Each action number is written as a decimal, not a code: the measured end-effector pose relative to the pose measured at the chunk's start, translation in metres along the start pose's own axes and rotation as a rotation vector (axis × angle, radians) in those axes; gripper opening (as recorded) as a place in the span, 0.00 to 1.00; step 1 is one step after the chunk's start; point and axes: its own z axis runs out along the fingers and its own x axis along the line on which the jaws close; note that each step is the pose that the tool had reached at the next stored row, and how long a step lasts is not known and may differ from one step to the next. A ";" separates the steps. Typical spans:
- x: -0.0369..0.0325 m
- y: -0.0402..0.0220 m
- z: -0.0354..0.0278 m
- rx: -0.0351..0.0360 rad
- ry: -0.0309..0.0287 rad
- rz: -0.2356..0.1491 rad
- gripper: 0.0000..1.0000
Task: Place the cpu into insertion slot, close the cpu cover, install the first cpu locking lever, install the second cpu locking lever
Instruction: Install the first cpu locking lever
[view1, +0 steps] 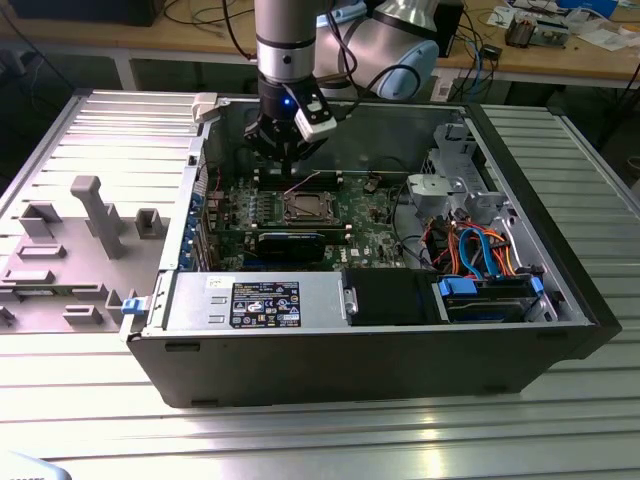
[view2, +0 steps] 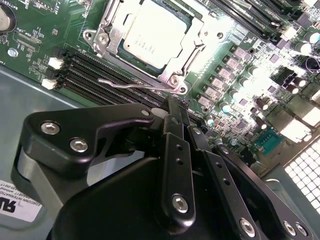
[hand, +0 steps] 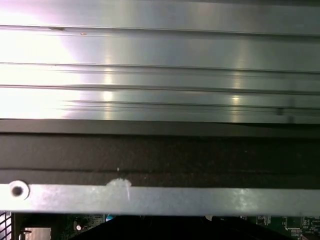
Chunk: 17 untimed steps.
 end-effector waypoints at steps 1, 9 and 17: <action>0.0000 0.0000 0.0003 0.0000 0.0000 0.000 0.11; 0.0001 0.0001 0.0049 0.0000 0.0000 0.000 0.11; 0.0001 0.0009 0.0094 0.0002 0.0000 -0.001 0.11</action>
